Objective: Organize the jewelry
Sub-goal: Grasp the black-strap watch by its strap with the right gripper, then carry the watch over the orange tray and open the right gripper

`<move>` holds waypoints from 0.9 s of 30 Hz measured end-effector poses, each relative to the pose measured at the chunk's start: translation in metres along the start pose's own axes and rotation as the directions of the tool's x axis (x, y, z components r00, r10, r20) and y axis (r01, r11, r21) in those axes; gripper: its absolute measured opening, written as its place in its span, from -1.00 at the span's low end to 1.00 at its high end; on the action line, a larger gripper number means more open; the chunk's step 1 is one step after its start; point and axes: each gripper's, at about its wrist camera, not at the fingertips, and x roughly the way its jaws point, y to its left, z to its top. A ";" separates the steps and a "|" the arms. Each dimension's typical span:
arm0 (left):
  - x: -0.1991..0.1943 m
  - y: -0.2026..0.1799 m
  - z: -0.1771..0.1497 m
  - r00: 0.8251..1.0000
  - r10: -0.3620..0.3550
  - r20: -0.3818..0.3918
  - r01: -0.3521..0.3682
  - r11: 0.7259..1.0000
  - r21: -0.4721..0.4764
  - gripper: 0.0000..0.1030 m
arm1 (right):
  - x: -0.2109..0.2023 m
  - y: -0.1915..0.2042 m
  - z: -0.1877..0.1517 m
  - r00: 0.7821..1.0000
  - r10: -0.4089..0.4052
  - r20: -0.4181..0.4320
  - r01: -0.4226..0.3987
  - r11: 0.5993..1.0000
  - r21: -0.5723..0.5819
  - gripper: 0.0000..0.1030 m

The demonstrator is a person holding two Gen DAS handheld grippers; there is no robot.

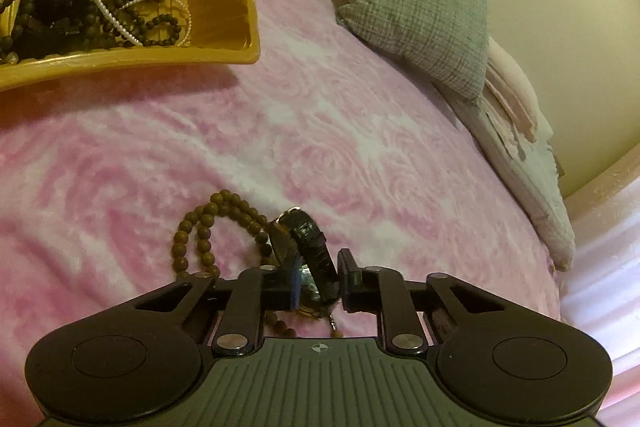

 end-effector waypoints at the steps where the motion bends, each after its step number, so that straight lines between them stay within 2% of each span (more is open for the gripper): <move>1: 0.000 0.000 0.000 1.000 0.000 0.000 0.000 1.000 -0.001 -0.87 | -0.003 -0.001 0.001 1.000 -0.006 0.002 0.006 1.000 0.011 -0.79; 9: 0.000 -0.001 0.000 1.000 -0.001 0.001 0.001 1.000 -0.001 -0.88 | -0.026 -0.017 -0.001 1.000 0.023 0.011 -0.024 0.986 0.165 -0.81; 15: 0.001 -0.002 0.000 1.000 -0.002 0.002 0.002 1.000 -0.002 -0.88 | -0.044 -0.029 0.000 0.999 0.039 0.034 -0.048 0.957 0.285 -0.82; 20: 0.001 -0.003 -0.001 1.000 -0.002 0.003 0.002 1.000 -0.003 -0.87 | -0.061 -0.035 0.006 0.996 0.046 0.071 -0.067 0.938 0.339 -0.83; 27: 0.001 -0.003 -0.001 1.000 -0.001 0.003 0.001 1.000 -0.002 -0.87 | -0.085 -0.039 0.026 0.982 0.085 0.168 -0.146 0.906 0.398 -0.83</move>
